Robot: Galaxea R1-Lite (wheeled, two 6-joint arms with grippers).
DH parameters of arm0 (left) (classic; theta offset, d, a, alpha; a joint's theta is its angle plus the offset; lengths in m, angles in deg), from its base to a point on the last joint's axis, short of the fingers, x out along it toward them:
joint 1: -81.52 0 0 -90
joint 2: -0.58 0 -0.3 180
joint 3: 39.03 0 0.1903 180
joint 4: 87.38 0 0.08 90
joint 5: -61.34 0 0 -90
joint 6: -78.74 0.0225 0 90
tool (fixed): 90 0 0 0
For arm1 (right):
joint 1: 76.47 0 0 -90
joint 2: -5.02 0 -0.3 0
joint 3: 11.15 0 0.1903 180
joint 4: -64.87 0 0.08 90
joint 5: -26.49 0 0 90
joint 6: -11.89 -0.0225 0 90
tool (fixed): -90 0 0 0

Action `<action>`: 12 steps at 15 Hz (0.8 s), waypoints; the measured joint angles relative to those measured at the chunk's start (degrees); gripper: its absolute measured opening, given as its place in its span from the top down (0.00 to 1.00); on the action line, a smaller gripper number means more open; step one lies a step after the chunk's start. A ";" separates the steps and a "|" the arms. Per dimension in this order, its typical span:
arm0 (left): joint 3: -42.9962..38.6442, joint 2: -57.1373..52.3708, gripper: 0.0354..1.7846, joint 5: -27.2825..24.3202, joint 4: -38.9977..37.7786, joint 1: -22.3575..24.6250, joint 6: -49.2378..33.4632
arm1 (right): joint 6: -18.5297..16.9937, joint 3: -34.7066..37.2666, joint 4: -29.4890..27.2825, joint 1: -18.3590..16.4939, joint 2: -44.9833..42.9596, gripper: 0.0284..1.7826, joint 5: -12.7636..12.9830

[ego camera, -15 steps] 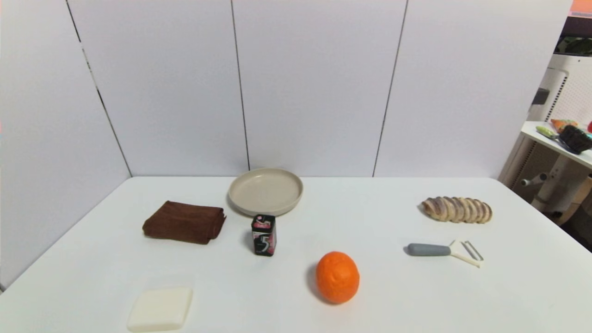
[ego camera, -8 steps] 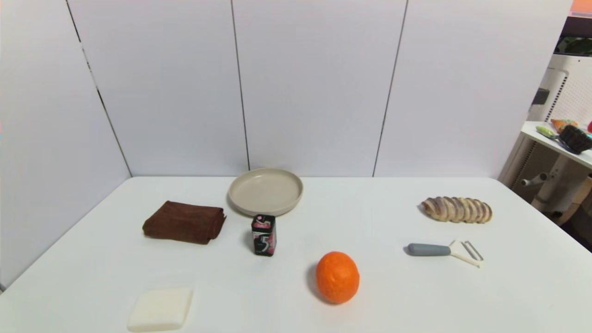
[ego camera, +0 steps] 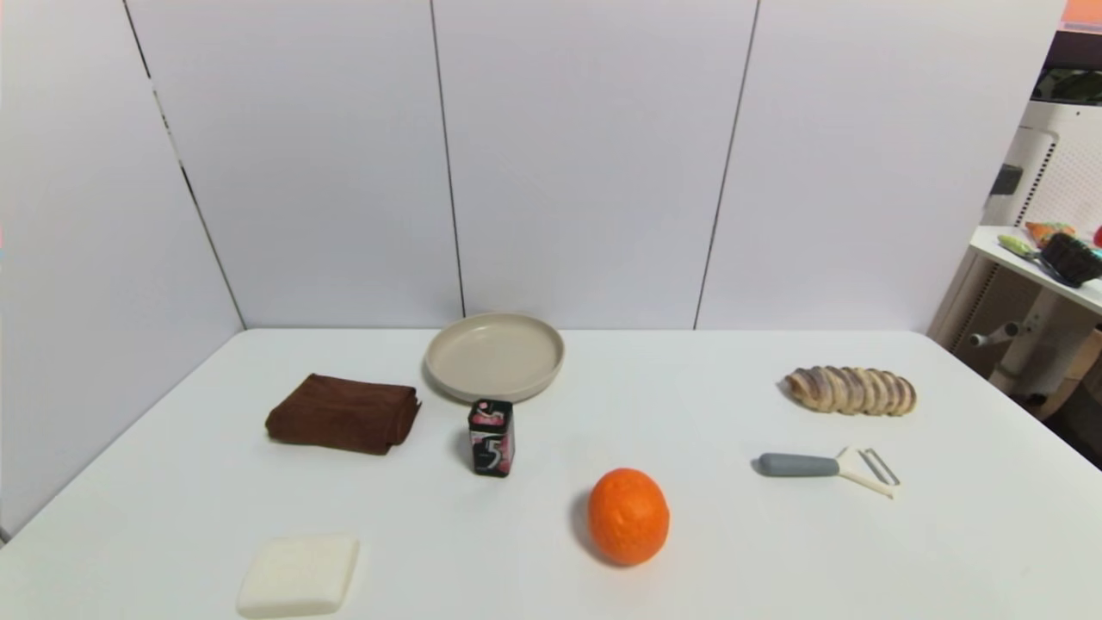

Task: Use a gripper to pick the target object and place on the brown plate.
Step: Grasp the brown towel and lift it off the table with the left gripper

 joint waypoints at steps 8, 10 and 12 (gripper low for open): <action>32.40 39.25 0.06 -0.46 -0.57 1.56 15.08 | 0.02 0.00 0.02 0.04 0.00 0.05 0.02; 45.31 49.07 0.06 -2.23 5.73 2.06 20.87 | 0.02 0.00 0.02 0.01 0.00 0.05 0.00; 58.15 59.77 0.06 -6.23 14.36 2.88 28.43 | 0.02 0.00 0.02 0.00 0.00 0.05 0.00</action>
